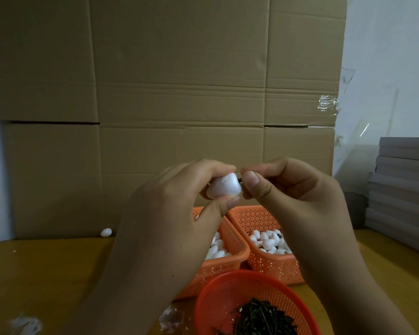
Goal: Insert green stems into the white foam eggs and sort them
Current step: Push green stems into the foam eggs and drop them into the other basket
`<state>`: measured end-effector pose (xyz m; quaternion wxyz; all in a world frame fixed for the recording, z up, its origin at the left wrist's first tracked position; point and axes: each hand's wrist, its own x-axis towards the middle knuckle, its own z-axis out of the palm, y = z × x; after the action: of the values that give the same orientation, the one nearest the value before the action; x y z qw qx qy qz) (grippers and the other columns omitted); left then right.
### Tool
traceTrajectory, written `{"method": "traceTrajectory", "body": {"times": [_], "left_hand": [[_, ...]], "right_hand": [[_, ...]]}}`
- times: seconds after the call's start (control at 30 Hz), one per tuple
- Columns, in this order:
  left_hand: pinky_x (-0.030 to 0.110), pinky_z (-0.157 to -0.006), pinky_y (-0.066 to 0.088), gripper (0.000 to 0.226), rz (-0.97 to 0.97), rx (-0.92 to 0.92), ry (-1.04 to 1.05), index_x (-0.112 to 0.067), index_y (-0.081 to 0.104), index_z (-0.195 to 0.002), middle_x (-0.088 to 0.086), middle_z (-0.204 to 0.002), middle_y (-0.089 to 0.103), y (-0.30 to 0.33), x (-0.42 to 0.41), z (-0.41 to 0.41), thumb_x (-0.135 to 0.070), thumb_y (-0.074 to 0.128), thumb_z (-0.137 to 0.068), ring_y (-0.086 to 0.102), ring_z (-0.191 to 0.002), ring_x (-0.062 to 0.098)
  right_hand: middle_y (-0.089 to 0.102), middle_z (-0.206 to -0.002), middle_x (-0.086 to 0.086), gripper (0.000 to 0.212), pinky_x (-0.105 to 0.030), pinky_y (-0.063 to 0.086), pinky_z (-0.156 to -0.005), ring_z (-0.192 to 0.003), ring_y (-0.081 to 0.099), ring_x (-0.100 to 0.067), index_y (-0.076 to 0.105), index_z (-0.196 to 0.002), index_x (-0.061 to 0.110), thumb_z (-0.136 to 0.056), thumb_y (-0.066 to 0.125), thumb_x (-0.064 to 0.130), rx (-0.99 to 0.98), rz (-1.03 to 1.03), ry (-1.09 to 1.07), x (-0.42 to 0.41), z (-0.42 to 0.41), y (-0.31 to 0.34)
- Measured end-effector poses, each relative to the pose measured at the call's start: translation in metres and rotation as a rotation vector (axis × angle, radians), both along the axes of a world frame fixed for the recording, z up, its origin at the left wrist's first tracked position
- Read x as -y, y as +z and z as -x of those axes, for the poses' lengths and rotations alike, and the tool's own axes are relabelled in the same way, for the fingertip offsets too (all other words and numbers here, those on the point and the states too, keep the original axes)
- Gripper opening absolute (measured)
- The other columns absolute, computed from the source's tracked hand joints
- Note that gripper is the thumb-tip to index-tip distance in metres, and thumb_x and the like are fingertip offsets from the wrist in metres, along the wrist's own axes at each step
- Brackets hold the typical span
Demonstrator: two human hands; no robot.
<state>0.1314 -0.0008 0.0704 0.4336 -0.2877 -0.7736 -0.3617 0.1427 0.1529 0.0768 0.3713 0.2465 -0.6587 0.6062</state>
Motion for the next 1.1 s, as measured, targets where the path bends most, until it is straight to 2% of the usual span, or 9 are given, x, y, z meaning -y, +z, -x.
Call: {"method": "traceTrajectory", "body": {"times": [0.1,0.2,0.33,0.47,0.67,0.87,0.97,1.03,1.1], "left_hand": [[0.004,-0.076,0.041,0.033,0.004,0.011,-0.002,-0.048,0.057,-0.107,-0.034,-0.106,0.057,0.001,0.001,0.0,-0.047,0.064,-0.075,0.055,-0.095,-0.011],[0.008,-0.073,0.043,0.037,-0.019,0.027,-0.05,-0.053,0.053,-0.109,-0.034,-0.104,0.059,0.003,0.001,0.0,-0.049,0.064,-0.074,0.058,-0.094,-0.01],[0.016,-0.073,0.052,0.031,-0.19,0.104,-0.241,-0.047,0.058,-0.101,-0.028,-0.097,0.067,0.004,0.004,0.003,-0.045,0.07,-0.072,0.066,-0.09,-0.002],[0.014,-0.074,0.052,0.026,-0.25,0.141,-0.333,-0.043,0.065,-0.098,-0.018,-0.096,0.071,0.005,0.007,0.007,-0.039,0.071,-0.073,0.068,-0.089,0.005],[0.014,-0.073,0.052,0.031,-0.265,0.148,-0.365,-0.046,0.065,-0.107,-0.019,-0.1,0.069,0.004,0.004,0.009,-0.038,0.068,-0.077,0.067,-0.093,0.004],[0.013,-0.075,0.052,0.031,-0.316,0.152,-0.372,-0.044,0.061,-0.106,-0.019,-0.099,0.07,0.003,0.001,0.011,-0.037,0.068,-0.077,0.067,-0.094,0.001],[0.016,-0.078,0.053,0.024,-0.307,0.248,-0.417,-0.042,0.068,-0.1,-0.019,-0.097,0.072,0.002,0.001,0.012,-0.042,0.067,-0.076,0.068,-0.094,-0.001],[0.019,-0.074,0.055,0.023,-0.301,0.346,-0.457,-0.044,0.069,-0.097,-0.019,-0.093,0.073,0.0,0.001,0.013,-0.046,0.065,-0.074,0.069,-0.089,-0.002],[0.021,-0.076,0.051,0.024,-0.302,0.395,-0.485,-0.047,0.069,-0.098,-0.019,-0.092,0.074,-0.002,0.001,0.014,-0.047,0.064,-0.074,0.068,-0.09,-0.003]], "right_hand": [[0.074,-0.076,0.008,0.016,-0.012,0.051,-0.068,-0.074,0.07,-0.002,0.071,-0.078,0.018,-0.068,0.068,0.03,0.023,-0.019,0.009,-0.001,0.0,0.001],[0.074,-0.076,0.004,0.02,-0.013,0.052,-0.067,-0.071,0.068,-0.002,0.072,-0.081,0.014,-0.07,0.067,0.03,0.048,-0.009,0.037,-0.001,0.0,0.002],[0.072,-0.071,-0.001,0.025,-0.015,0.052,-0.064,-0.065,0.066,-0.006,0.072,-0.081,0.011,-0.067,0.067,0.031,0.11,0.042,0.11,0.0,0.001,0.001],[0.072,-0.07,-0.003,0.025,-0.018,0.055,-0.067,-0.066,0.068,-0.009,0.072,-0.084,0.012,-0.067,0.067,0.03,0.192,0.049,0.183,0.002,0.003,-0.001],[0.072,-0.073,-0.007,0.024,-0.02,0.056,-0.07,-0.069,0.068,-0.011,0.075,-0.084,0.011,-0.067,0.07,0.026,0.293,0.071,0.29,0.001,0.009,-0.005],[0.069,-0.071,0.002,0.019,-0.023,0.052,-0.073,-0.071,0.064,-0.008,0.074,-0.083,0.016,-0.073,0.066,0.03,0.379,0.092,0.42,0.004,0.013,-0.01],[0.067,-0.07,0.003,0.017,-0.021,0.051,-0.072,-0.07,0.062,-0.006,0.074,-0.084,0.016,-0.077,0.064,0.028,0.399,0.119,0.498,0.007,0.013,-0.012],[0.066,-0.072,0.001,0.016,-0.023,0.051,-0.075,-0.073,0.062,-0.007,0.074,-0.086,0.017,-0.08,0.064,0.028,0.418,0.123,0.527,0.008,0.014,-0.013],[0.064,-0.073,-0.001,0.015,-0.022,0.051,-0.074,-0.073,0.061,-0.008,0.074,-0.086,0.017,-0.082,0.065,0.028,0.441,0.142,0.568,0.009,0.015,-0.014]]}}
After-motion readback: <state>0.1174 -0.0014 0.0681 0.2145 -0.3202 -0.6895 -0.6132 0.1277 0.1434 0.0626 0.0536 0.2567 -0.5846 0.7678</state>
